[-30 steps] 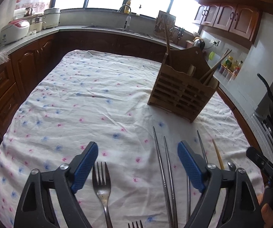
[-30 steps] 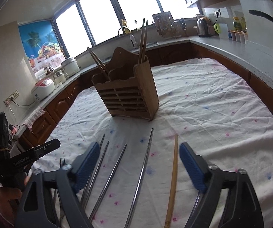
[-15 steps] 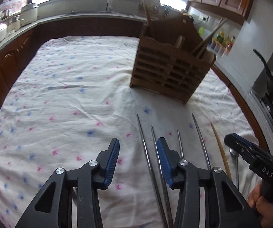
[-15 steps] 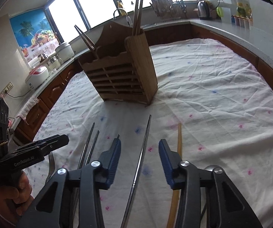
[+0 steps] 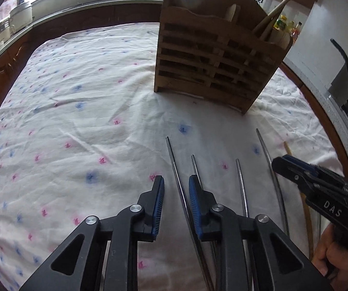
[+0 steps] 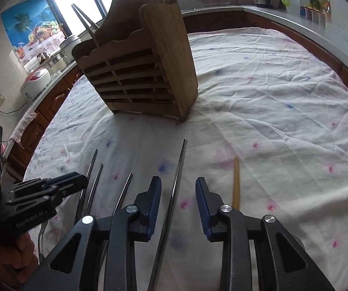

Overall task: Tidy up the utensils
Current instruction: 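Close the left tool on a metal chopstick while the right tool grasps another, then lift both metal chopsticks upright off the cloth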

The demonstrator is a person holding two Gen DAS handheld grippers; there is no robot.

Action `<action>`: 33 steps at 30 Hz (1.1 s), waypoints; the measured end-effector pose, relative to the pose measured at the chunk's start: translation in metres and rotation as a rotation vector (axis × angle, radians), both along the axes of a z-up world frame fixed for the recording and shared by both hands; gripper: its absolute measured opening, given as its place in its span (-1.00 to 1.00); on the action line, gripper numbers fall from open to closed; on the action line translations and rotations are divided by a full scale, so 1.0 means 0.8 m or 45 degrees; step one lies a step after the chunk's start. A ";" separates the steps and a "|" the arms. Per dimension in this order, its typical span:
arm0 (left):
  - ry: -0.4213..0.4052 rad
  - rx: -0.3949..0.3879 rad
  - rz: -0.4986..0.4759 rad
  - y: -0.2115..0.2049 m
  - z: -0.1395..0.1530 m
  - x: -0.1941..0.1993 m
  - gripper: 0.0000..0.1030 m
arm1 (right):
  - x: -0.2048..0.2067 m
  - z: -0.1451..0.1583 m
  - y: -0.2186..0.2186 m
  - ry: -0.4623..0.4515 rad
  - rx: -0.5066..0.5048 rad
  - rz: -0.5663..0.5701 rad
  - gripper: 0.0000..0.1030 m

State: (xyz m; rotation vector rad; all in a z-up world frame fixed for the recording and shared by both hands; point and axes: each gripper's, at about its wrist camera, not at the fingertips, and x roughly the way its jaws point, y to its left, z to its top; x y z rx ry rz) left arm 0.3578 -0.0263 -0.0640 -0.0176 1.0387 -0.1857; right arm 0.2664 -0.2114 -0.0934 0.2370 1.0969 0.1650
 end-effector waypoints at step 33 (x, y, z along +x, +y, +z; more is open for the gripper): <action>-0.069 -0.008 -0.056 0.002 0.025 -0.020 -0.94 | -0.020 0.035 0.013 -0.038 0.010 0.086 -0.89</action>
